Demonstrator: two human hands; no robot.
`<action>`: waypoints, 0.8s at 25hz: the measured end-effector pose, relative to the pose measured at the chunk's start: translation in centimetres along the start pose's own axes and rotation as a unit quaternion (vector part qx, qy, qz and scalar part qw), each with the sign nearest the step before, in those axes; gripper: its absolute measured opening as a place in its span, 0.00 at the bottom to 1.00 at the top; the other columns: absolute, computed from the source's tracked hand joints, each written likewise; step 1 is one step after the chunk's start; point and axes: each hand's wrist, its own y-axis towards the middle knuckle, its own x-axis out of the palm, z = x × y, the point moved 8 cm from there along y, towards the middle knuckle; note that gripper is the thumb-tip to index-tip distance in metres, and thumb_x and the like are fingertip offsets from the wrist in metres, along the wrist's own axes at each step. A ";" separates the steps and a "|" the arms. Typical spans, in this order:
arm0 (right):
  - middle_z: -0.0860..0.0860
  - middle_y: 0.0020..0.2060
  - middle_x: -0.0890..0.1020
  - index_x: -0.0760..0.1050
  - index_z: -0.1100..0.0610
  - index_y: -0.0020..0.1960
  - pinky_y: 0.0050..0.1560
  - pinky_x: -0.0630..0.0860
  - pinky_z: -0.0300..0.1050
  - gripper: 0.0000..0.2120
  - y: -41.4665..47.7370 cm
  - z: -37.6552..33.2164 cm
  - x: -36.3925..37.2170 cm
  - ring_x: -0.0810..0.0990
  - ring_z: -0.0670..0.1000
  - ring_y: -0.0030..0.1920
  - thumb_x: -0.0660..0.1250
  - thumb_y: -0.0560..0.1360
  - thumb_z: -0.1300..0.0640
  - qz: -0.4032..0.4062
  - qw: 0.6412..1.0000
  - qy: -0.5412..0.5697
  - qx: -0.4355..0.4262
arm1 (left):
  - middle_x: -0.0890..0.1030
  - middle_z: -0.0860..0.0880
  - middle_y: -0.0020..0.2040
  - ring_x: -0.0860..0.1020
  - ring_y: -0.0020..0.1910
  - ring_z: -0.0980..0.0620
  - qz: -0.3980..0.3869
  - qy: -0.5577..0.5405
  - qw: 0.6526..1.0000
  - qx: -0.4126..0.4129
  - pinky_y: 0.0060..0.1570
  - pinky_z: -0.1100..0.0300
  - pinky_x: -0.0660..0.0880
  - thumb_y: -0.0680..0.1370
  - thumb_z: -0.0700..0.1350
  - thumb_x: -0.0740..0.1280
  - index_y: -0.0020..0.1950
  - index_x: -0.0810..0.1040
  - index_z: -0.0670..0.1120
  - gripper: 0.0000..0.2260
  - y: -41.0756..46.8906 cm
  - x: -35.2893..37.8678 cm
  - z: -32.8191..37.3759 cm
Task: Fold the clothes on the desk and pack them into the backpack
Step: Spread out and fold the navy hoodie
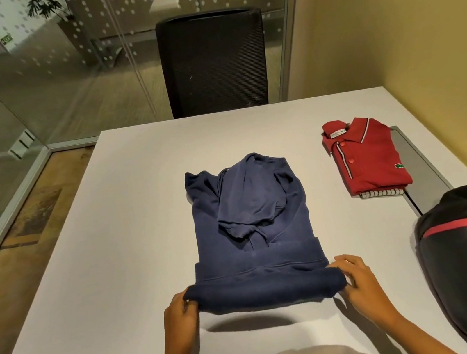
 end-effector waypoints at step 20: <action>0.54 0.69 0.68 0.69 0.49 0.71 0.52 0.78 0.49 0.28 6.1 -15.5 8.0 0.69 0.58 0.65 0.69 0.74 0.63 -0.034 0.941 -0.250 -0.227 | 0.50 0.52 0.79 0.43 0.78 0.49 -0.107 0.450 0.832 0.305 0.71 0.44 0.34 0.81 0.62 0.41 0.78 0.51 0.62 0.24 -0.5 10.2 0.4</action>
